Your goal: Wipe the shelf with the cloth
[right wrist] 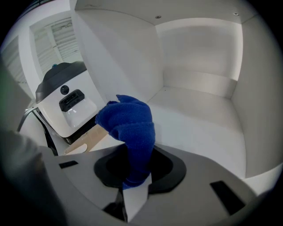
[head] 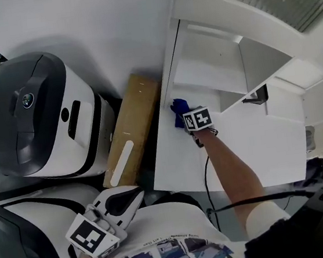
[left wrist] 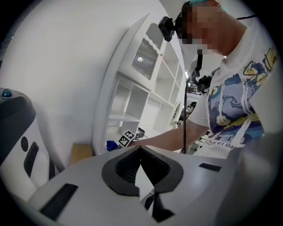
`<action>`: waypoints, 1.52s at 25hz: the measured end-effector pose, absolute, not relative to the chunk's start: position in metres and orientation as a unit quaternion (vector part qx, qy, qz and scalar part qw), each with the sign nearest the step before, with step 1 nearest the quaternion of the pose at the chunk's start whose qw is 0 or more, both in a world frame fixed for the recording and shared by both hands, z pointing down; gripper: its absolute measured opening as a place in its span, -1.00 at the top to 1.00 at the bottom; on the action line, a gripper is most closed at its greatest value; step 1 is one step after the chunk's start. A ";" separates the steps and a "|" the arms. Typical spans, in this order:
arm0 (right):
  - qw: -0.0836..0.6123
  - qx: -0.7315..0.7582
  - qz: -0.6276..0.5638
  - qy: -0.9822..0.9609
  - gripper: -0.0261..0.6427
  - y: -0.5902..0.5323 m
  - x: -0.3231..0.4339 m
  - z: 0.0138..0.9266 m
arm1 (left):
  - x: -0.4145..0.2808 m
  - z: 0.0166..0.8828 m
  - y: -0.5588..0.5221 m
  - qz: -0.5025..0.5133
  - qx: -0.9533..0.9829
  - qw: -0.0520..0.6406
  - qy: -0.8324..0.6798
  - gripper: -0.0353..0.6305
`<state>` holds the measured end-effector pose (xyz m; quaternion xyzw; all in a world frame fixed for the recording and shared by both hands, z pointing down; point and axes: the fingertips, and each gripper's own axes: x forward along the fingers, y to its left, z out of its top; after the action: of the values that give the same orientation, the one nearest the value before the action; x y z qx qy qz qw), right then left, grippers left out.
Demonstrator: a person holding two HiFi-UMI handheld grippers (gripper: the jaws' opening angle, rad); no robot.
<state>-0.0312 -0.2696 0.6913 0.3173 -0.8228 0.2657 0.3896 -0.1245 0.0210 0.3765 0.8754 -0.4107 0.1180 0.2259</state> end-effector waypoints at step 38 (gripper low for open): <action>0.417 0.385 0.231 -0.790 0.63 -0.290 0.153 0.674 | -0.021 0.377 0.001 0.102 0.896 0.222 -0.371 0.86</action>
<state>0.1532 -0.2902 0.6745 0.3855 -0.7901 0.2309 0.4169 -0.0206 0.0014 0.3772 0.8961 -0.3707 0.1019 0.2219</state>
